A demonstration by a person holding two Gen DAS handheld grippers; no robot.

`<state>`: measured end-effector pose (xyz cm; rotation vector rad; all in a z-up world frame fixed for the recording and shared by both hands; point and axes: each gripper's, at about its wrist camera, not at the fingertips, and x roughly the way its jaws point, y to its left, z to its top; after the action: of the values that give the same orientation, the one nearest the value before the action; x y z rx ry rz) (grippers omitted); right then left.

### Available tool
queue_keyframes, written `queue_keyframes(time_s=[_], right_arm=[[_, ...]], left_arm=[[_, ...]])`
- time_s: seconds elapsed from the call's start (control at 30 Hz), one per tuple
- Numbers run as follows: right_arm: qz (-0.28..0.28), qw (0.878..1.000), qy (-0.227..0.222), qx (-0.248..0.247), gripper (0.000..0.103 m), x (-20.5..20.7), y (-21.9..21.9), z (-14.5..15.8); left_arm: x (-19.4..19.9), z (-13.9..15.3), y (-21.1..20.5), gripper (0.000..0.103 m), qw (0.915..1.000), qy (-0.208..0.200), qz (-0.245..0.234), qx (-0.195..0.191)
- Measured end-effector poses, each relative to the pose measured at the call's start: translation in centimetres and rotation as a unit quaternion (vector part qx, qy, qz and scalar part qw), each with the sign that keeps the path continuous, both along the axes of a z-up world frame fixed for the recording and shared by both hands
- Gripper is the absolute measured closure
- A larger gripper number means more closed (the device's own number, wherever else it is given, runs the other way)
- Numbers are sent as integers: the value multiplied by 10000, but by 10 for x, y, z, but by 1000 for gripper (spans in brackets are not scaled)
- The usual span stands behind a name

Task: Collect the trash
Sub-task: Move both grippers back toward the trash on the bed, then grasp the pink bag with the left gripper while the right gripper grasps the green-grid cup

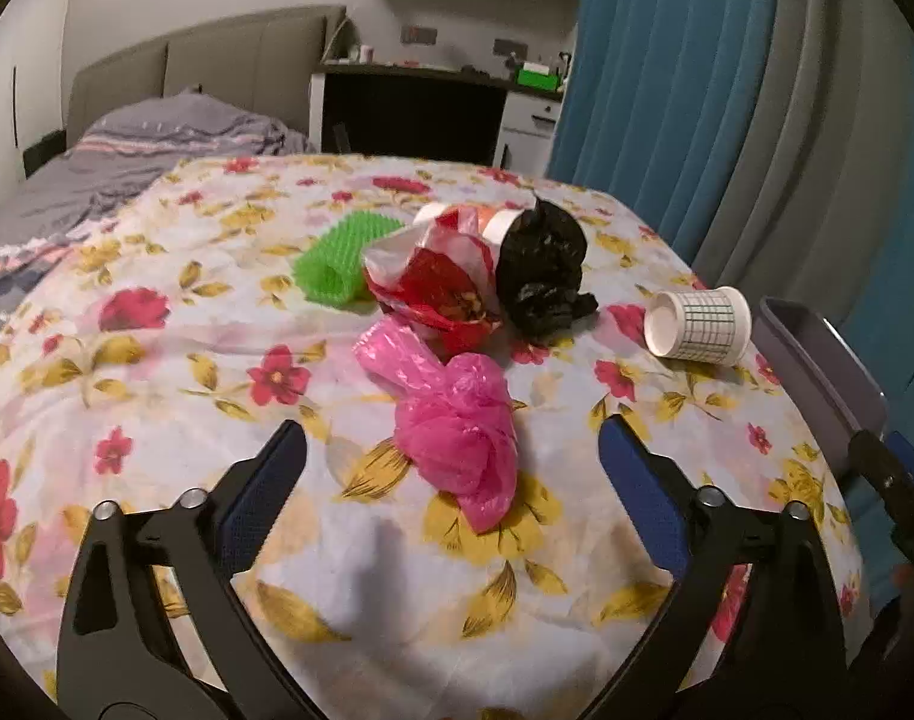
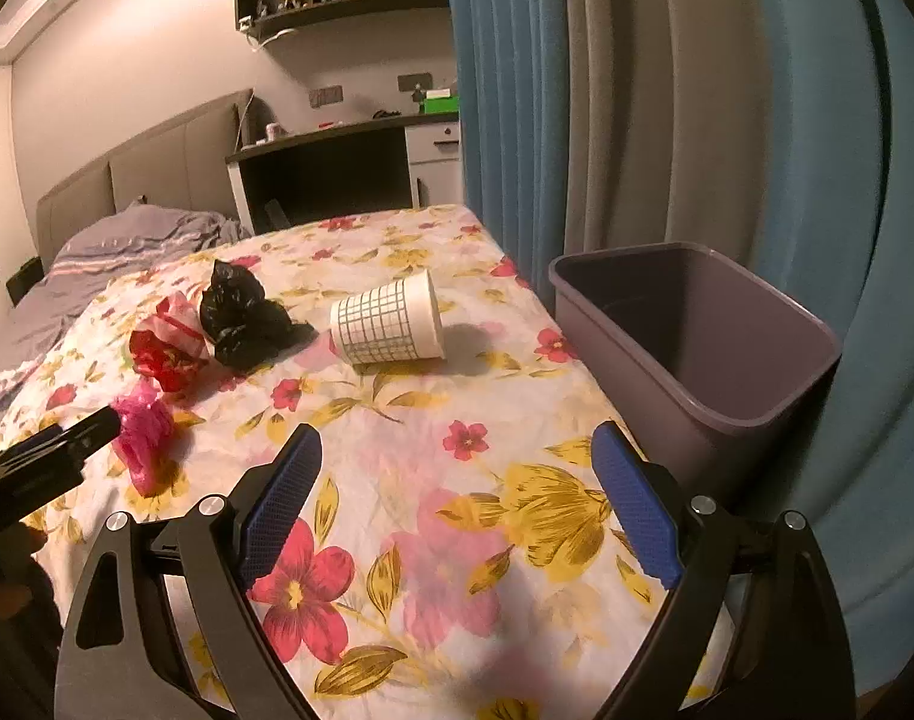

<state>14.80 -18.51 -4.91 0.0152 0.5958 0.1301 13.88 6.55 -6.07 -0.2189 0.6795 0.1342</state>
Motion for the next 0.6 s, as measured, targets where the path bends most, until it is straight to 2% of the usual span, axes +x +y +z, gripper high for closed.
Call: queue_keyframes(time_s=[0.2, 0.33, 0.4, 0.5, 0.6], right_arm=[[164, 9997, 66, -183, 15, 18, 14, 1], [265, 9991, 102, -329, 15, 35, 27, 1], [314, 9988, 125, -363, 15, 45, 34, 1], [327, 9985, 109, -428, 15, 58, 40, 1], [302, 9982, 127, -500, 13, 73, 45, -3]], left_arm=[[25, -21, 2, 37, 9990, 438, -47, -120], [30, -25, 5, 53, 9982, 511, -88, -295], [29, -26, 8, 65, 9980, 482, -91, -397], [21, -21, 14, 70, 9985, 332, -79, -429], [8, -11, 19, 70, 9993, 146, -29, -335]])
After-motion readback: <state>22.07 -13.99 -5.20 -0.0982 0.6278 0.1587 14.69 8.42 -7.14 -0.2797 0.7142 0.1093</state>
